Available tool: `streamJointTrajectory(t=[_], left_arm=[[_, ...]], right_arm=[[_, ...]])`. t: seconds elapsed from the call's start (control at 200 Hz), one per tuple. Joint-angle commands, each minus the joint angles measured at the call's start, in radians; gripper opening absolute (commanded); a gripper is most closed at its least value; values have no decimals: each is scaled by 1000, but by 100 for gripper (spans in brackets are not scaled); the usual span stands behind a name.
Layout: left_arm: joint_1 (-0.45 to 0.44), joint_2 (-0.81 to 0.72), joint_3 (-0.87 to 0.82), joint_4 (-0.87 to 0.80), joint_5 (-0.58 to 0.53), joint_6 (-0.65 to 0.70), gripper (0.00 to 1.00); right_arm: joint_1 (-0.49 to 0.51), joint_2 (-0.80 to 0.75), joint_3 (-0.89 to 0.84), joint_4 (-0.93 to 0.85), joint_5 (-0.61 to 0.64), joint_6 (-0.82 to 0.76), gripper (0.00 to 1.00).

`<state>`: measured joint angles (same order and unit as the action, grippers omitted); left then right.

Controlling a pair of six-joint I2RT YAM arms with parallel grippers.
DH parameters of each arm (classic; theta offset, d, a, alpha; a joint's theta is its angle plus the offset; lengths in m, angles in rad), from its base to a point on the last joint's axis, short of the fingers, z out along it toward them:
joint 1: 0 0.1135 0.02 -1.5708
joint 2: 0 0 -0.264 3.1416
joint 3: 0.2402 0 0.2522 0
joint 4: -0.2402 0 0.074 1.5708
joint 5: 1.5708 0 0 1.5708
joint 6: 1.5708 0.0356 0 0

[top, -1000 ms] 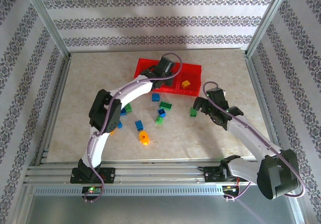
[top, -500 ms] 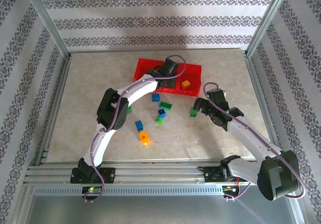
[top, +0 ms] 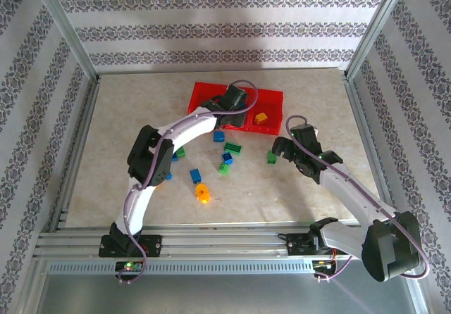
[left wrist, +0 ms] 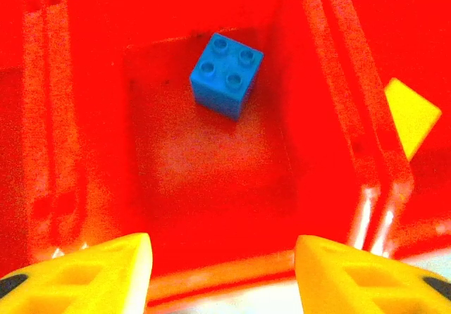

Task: Sort the legos into containers by color
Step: Place the lego in the container, then pick up the lego from the center of the table.

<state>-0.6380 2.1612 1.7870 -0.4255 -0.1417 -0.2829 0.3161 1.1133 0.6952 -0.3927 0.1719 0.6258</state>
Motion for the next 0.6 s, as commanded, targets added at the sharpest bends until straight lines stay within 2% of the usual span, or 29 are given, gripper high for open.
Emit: streamJointTrajectory(t=[0.0,0.235,0.35,0.595], left_arm=[[-17,-137,-128,103,-35,-47,59],[-15,-307,-387,180,-131,-106,64],[-14,-337,-465,212,-130,-128,69],[-11,-268,-485,222,-93,-156,91]], right_arm=[[-9,6,-25,-1,26,18,98],[-8,7,-39,2,26,32,98],[-8,3,-50,7,28,38,98],[-8,-16,-60,5,28,42,98]])
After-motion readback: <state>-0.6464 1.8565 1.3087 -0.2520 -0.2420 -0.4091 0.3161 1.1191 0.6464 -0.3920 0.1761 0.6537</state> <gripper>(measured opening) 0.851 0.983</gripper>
